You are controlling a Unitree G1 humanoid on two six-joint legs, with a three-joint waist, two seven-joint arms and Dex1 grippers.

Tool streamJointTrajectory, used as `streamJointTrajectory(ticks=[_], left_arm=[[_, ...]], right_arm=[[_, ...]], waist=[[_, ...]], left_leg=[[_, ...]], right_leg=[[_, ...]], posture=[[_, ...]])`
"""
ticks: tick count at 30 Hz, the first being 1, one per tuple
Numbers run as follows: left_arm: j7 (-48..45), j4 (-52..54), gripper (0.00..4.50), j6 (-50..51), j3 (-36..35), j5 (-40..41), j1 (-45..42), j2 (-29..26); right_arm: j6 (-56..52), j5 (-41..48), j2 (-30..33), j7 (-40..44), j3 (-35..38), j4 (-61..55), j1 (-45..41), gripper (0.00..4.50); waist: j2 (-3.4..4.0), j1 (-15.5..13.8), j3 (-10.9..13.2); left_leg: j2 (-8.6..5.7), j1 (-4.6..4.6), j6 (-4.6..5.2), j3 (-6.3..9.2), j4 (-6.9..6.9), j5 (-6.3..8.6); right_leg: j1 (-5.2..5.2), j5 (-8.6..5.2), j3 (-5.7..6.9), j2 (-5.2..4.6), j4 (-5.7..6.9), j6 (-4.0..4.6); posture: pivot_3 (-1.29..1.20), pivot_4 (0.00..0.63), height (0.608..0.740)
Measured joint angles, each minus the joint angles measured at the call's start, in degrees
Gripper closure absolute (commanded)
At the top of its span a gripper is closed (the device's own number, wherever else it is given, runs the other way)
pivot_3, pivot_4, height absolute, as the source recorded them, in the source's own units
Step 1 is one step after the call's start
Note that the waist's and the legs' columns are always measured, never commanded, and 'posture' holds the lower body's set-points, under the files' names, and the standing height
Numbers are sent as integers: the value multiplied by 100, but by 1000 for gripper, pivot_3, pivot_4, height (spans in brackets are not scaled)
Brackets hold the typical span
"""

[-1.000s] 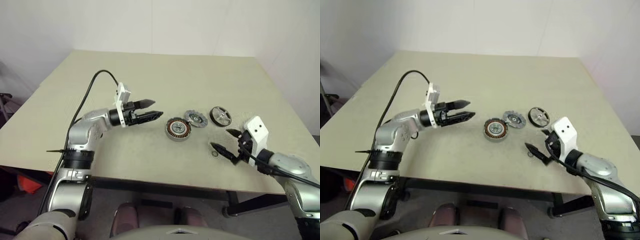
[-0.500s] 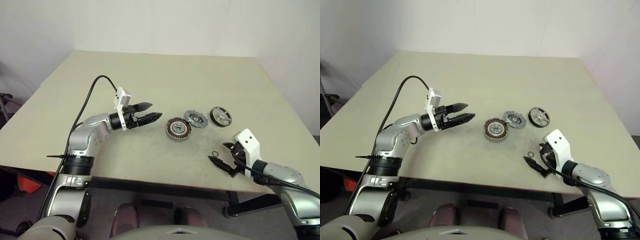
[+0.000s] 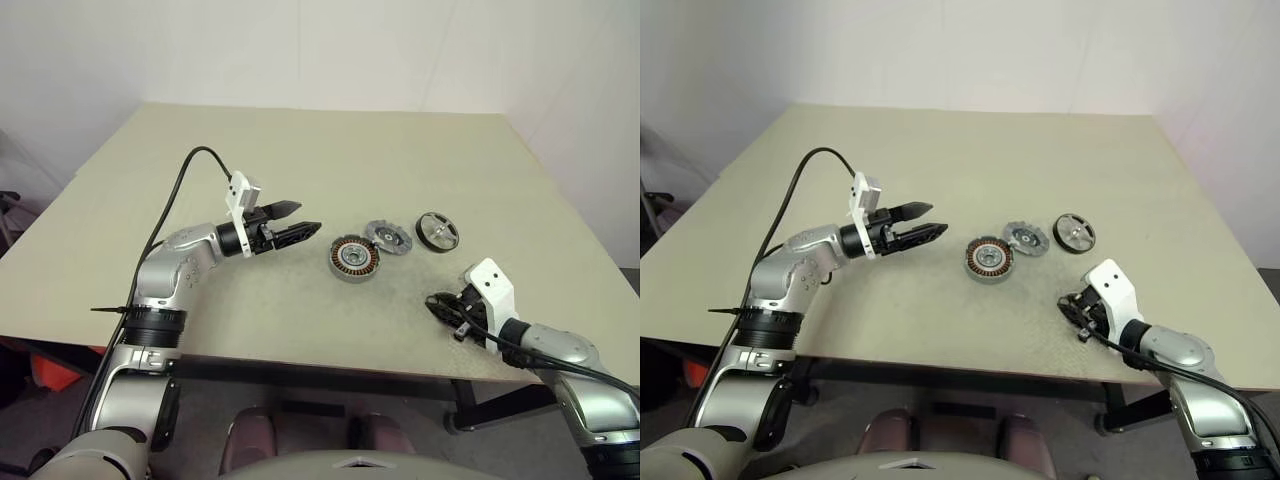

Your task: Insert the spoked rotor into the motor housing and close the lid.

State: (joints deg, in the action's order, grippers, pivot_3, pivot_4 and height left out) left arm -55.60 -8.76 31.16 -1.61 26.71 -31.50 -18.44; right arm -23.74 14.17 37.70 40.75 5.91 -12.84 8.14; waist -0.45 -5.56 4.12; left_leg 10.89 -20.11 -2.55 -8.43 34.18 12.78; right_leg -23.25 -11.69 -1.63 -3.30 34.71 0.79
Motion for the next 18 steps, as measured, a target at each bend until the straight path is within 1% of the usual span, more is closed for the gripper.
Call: streamJointTrajectory(ticks=[1, 2, 6, 9, 13, 16, 18], left_arm=[[7, -4, 111, -8, 6, -6, -3, 0], [13, -7, 111, -13, 17, -12, -13, 0], [26, -28, 111, -56, 38, -27, -32, -1], [34, -116, 111, -104, 62, -48, -51, -14], [47, -258, 111, -228, 131, -194, -47, -145], [67, -415, 111, -417, 183, -368, -45, -273], [92, -541, 111, -525, 190, -462, -46, -315]], right_arm=[[-4, 4, -5, 0, 0, 13, -25, 3861], [-14, 4, -11, -20, 1, 37, -54, 3892], [-35, -7, -9, -90, 2, 59, -200, 3892], [-142, -4, -9, -173, 9, 58, -561, 3892], [-377, 10, -31, -198, -94, 21, -1448, 3892], [-581, 5, -276, -227, -425, 5, -2154, 3892], [-607, -39, -435, -217, -699, 62, -2471, 3892]], waist=[[0, 2, 0], [0, 2, 0], [1, 4, -1], [2, 26, -1], [8, 35, -5], [14, 40, -8], [14, 30, -9]], left_leg=[[0, 0, 0, 0, 0, 0], [-1, 0, 0, 0, 0, 0], [-2, 0, -1, 0, 0, -2], [-5, 3, -5, 0, 1, -5], [-3, 7, -9, 0, 0, -8], [-2, 12, -14, 1, -1, -12], [-2, 12, -13, 1, 0, -13]], right_leg=[[0, 4, 0, 0, 0, 7], [0, 6, 1, 0, 0, 11], [0, 12, 1, 0, 0, 19], [0, 13, 1, 1, 3, 22], [-2, 15, 6, 4, 11, 25], [-3, 18, 9, 5, 14, 29], [-6, 18, 13, 3, 11, 31]], posture=[[0, 0, 740], [0, 0, 740], [0, 0, 740], [0, 0, 740], [0, 0, 740], [0, 0, 740], [0, 0, 740]])
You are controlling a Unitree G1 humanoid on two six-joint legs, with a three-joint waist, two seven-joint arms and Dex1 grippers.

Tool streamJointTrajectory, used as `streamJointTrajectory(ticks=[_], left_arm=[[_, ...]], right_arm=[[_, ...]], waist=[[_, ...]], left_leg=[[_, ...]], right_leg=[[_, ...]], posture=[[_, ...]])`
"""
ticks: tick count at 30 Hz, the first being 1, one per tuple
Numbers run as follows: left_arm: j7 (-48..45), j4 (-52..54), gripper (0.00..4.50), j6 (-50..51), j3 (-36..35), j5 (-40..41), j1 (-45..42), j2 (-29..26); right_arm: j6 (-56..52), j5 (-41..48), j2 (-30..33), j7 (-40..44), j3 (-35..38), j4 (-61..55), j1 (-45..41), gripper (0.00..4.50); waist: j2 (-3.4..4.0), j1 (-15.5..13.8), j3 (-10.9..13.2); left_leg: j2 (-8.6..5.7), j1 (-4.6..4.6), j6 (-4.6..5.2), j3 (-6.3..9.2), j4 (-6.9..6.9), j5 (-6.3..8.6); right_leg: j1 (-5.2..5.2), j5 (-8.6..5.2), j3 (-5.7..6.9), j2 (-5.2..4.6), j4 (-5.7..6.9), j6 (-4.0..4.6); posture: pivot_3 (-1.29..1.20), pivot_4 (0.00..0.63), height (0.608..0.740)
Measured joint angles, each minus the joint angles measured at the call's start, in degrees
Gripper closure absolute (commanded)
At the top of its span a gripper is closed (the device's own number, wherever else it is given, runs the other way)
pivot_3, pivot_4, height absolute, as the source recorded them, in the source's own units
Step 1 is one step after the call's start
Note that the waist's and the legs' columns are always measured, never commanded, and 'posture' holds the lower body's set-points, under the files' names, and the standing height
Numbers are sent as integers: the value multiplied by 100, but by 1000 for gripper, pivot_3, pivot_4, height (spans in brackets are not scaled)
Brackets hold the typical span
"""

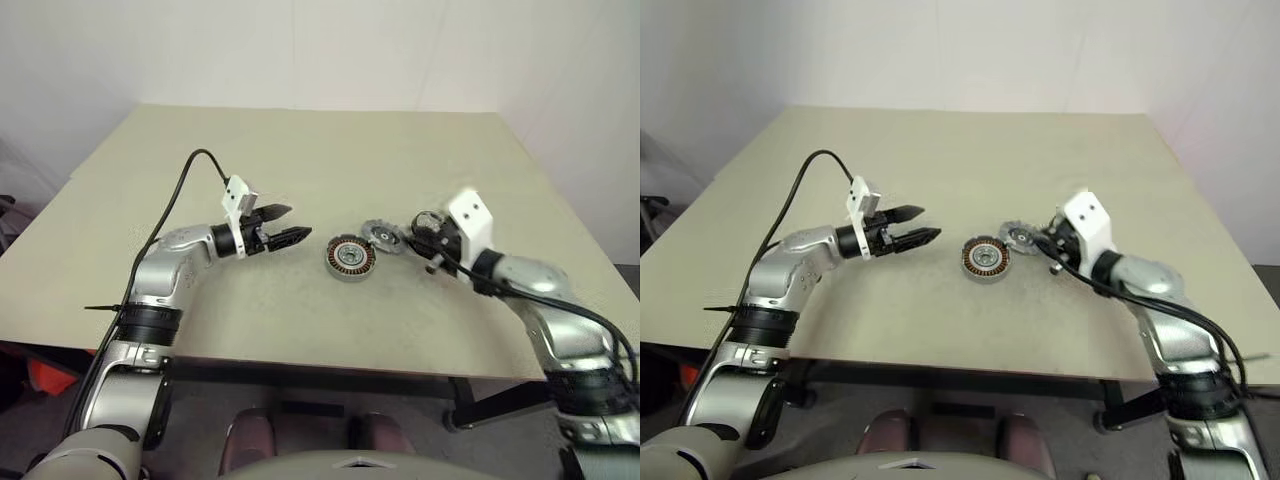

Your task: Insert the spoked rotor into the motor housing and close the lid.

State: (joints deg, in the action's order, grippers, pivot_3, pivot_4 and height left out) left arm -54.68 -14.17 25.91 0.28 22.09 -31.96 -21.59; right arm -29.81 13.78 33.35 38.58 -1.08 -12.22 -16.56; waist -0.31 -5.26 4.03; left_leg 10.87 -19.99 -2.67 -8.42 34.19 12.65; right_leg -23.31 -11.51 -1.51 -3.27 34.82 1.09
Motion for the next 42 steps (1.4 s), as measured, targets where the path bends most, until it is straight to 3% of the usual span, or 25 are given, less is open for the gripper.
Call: streamJointTrajectory(ticks=[7, 21, 42], left_arm=[[76, -110, 111, -173, -106, -77, 23, -151], [264, -22, 111, -182, -152, -76, 183, -184], [268, -89, 111, -347, -177, -94, 134, -200]], right_arm=[[2, -257, -486, -10, -647, 702, -458, 3892], [135, -545, -1073, -133, -965, 1365, -518, 3892], [140, -612, -1057, -176, -1036, 1198, -376, 3892]], waist=[[-1, -17, 1], [-1, -6, 1], [-2, -7, 1]], left_leg=[[-2, -8, 3, 0, 4, 2], [1, -4, -6, 0, 3, -3], [1, -2, -6, 0, 4, -3]], right_leg=[[-1, 0, 9, -6, -4, 0], [-1, -1, 9, -4, 1, 0], [0, 0, 8, -4, 3, 0]], posture=[[0, 0, 740], [0, 0, 740], [0, 0, 740]])
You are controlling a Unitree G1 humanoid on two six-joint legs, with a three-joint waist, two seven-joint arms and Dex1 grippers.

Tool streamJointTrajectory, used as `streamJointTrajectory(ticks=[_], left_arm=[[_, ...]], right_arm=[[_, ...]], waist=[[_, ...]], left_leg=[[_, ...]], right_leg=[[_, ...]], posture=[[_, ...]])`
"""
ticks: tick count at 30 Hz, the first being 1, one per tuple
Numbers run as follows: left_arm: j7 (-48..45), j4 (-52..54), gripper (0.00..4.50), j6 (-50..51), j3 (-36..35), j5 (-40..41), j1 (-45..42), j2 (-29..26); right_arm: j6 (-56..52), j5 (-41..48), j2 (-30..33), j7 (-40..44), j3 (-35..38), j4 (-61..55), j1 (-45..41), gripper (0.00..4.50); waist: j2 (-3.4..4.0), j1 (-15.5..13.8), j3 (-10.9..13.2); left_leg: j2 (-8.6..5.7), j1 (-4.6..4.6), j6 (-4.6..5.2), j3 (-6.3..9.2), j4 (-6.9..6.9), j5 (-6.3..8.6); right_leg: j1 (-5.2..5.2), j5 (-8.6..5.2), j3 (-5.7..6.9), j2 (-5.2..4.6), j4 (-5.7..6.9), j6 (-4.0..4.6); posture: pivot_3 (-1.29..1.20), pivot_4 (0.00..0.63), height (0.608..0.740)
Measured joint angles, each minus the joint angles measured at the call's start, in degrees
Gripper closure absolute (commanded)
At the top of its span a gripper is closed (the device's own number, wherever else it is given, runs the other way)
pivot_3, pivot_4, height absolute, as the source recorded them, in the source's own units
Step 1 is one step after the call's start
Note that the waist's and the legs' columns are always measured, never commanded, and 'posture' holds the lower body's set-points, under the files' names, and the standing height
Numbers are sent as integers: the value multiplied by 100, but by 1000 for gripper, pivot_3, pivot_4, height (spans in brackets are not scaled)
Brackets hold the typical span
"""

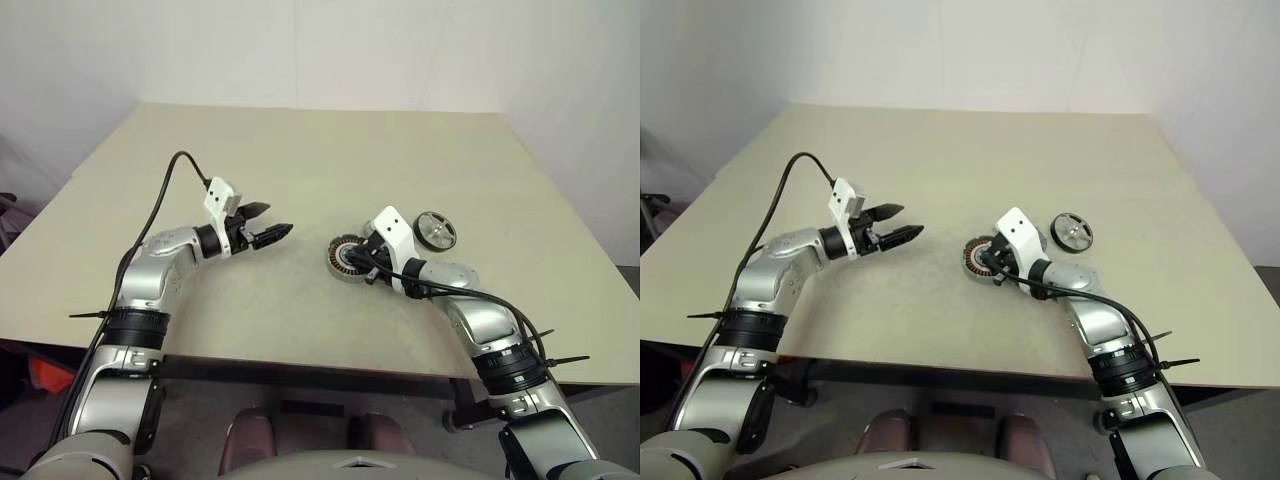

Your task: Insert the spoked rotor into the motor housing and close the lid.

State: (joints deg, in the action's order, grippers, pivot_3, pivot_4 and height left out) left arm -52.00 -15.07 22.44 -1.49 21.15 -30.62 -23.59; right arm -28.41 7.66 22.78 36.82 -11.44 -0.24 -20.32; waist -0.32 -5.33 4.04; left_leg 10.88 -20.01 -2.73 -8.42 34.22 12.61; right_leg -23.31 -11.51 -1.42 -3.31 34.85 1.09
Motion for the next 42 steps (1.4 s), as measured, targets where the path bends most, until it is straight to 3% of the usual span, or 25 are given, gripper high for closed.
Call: streamJointTrajectory(ticks=[3, 10, 17, 20, 26, 27, 42], left_arm=[[0, -12, 111, -10, 0, -4, 0, 0], [0, -18, 111, -24, 0, -18, -1, 0], [1, -43, 111, -73, 0, -61, 0, -1], [2, -72, 111, -82, 2, -93, -1, 2], [2, -111, 111, -101, 3, -109, -1, 4], [2, -112, 111, -101, 3, -111, -1, 4], [44, -112, 111, -121, 3, -121, 0, 4]], right_arm=[[-1, 0, 0, 3, 0, 0, -1, 3892], [15, 4, 8, 99, -7, -55, 41, 1503], [38, 35, 5, 208, -5, -277, 61, 1503], [20, 68, -47, 203, 7, -286, 31, 2146], [22, 129, -93, 153, 84, -265, -96, 4288], [23, 127, -97, 131, 85, -241, -100, 4465], [157, 5, -174, -21, 52, 394, -245, 4465]], waist=[[0, 0, 0], [0, -1, 0], [0, 0, 0], [0, 0, 0], [0, -1, 0], [0, 0, 0], [0, 1, 0]], left_leg=[[0, 0, 0, 0, 0, 0], [0, -1, 0, 0, 0, 0], [0, 0, 0, 0, 0, 0], [0, 0, 0, 0, 0, 0], [0, -1, 0, 0, 0, 0], [0, -1, 0, 0, 0, 0], [0, -1, -1, 0, 0, 0]], right_leg=[[0, 0, 0, 0, 0, 0], [0, 0, 0, 0, 0, 0], [0, 0, 0, 0, -1, 0], [0, 0, 0, 0, 0, 0], [0, 0, 1, 0, -1, 0], [0, 0, 1, 0, -1, 0], [0, 0, 1, 0, -1, 0]], posture=[[0, 0, 740], [0, 0, 740], [0, 0, 740], [0, 0, 740], [0, 0, 740], [0, 0, 740], [0, 0, 740]])
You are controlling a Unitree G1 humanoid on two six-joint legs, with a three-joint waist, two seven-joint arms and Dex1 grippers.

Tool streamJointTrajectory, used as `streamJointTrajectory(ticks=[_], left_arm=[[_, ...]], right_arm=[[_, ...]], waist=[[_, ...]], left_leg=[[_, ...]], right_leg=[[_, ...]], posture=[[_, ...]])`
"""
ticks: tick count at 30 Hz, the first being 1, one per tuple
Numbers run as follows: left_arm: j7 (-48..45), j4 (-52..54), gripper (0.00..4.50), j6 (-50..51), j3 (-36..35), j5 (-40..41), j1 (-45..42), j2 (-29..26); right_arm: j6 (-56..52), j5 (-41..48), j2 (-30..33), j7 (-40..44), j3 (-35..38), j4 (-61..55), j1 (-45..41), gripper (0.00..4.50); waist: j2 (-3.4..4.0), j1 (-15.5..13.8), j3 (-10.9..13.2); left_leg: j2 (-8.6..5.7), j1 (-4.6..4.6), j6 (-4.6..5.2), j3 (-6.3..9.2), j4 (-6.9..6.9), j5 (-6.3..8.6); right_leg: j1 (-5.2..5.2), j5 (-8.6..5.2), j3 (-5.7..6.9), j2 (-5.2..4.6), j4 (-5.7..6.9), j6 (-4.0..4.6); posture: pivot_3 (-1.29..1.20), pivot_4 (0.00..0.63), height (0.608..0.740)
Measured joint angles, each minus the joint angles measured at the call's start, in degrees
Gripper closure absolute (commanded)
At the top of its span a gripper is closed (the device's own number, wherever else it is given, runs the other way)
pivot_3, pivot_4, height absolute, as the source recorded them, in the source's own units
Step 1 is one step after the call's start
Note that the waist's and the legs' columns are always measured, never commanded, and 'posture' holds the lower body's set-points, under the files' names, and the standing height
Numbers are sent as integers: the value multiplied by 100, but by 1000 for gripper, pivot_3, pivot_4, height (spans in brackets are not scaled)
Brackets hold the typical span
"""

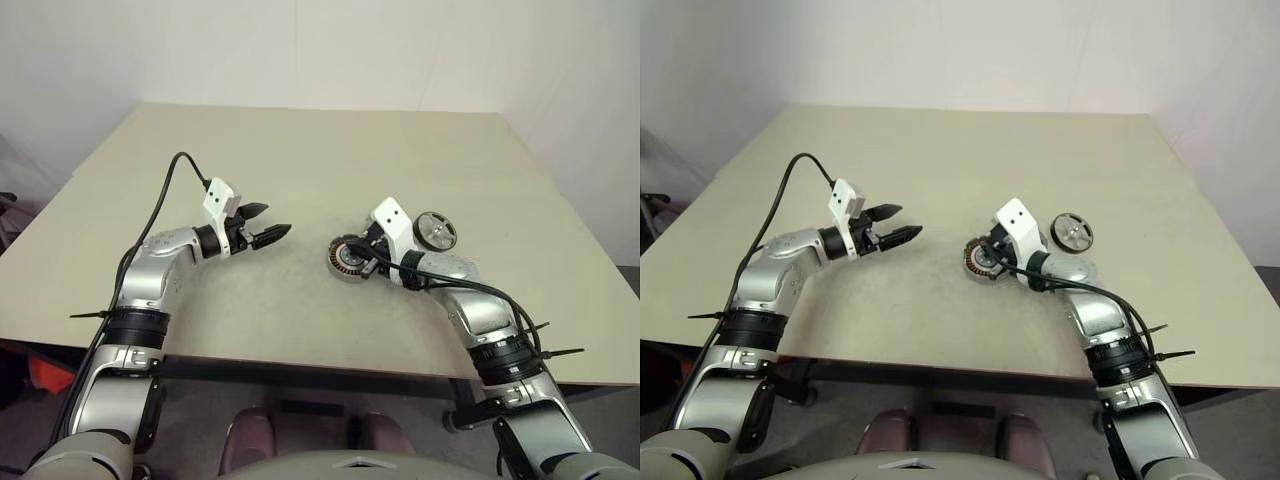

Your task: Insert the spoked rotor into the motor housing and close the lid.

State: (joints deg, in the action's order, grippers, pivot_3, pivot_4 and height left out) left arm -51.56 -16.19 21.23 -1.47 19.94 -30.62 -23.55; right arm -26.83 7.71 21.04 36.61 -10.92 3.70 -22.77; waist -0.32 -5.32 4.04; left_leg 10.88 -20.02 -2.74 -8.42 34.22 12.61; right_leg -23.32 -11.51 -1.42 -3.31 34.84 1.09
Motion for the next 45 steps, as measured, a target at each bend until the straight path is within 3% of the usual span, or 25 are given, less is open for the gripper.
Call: streamJointTrajectory(ticks=[11, 21, 27, 45], left_arm=[[65, -6, 111, -20, -1, 0, 1, 4], [88, -99, 111, -25, 0, -4, 1, 17], [105, -130, 111, -27, -3, -9, 2, 12], [133, -129, 111, -68, 2, -8, 15, 28]], right_arm=[[-56, -85, -17, -143, -21, -8, -20, 4465], [-344, -62, 1, -57, 62, -723, -95, 4465], [-236, -113, -168, -148, -102, -388, 236, 4465], [-385, -95, 59, -147, 66, -656, 42, 4465]], waist=[[-1, 0, 0], [-1, -1, 0], [0, -1, -1], [-5, 1, -3]], left_leg=[[0, 2, -4, 0, 0, -3], [0, 2, -4, 0, -1, -2], [-2, 1, -4, 0, -1, -2], [1, 3, -8, 1, -3, -5]], right_leg=[[1, 0, -1, 0, 4, 0], [1, 0, -1, 0, 2, 0], [0, 0, -2, -1, 2, 0], [2, 0, 0, 1, 2, 0]], posture=[[0, 0, 740], [0, 0, 740], [0, 0, 740], [0, 0, 740]])
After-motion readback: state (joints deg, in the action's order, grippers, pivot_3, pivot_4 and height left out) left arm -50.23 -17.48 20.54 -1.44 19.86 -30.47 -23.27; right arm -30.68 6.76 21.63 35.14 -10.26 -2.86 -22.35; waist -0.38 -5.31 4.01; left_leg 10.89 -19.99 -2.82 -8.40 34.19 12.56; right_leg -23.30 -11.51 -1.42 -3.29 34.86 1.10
